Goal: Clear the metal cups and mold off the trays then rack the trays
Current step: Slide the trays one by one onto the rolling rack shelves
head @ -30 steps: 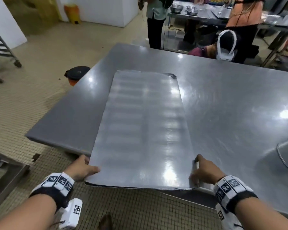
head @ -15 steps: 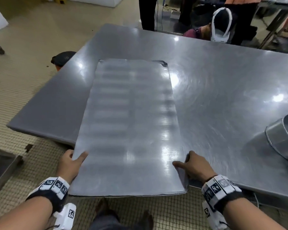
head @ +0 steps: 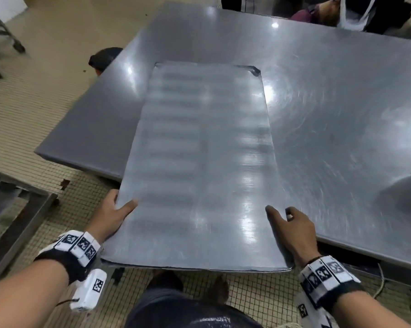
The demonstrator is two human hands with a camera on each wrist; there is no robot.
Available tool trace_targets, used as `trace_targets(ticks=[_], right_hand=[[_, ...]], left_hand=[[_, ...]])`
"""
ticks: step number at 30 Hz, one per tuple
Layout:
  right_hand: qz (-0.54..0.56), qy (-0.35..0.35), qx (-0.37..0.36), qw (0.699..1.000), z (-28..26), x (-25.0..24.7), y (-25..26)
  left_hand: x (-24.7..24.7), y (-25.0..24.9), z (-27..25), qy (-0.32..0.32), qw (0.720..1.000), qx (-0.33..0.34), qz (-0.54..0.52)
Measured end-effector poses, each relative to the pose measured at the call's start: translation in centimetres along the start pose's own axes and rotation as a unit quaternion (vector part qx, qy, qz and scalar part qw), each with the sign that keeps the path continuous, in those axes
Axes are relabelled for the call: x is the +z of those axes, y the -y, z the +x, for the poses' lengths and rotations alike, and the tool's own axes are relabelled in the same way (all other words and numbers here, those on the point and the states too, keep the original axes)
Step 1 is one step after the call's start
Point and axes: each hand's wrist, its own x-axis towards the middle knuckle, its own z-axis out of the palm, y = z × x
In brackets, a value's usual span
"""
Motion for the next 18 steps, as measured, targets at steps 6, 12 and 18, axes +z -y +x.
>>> trace_targets(ticks=[6, 12, 18], right_hand=[[0.028, 0.048, -0.012, 0.998, 1.9, -0.8, -0.3], [0.096, 0.075, -0.054, 0.991, 3.2, -2.8, 1.3], [0.135, 0.074, -0.123, 0.98, 5.3, -2.4, 5.4]], left_hand=[[0.2, -1.9, -1.2, -0.012, 1.0, 0.02, 0.003], [0.3, -3.7, -1.5, -0.042, 0.998, 0.036, -0.026], [-3.2, -5.3, -1.3, -0.083, 0.992, 0.059, -0.072]])
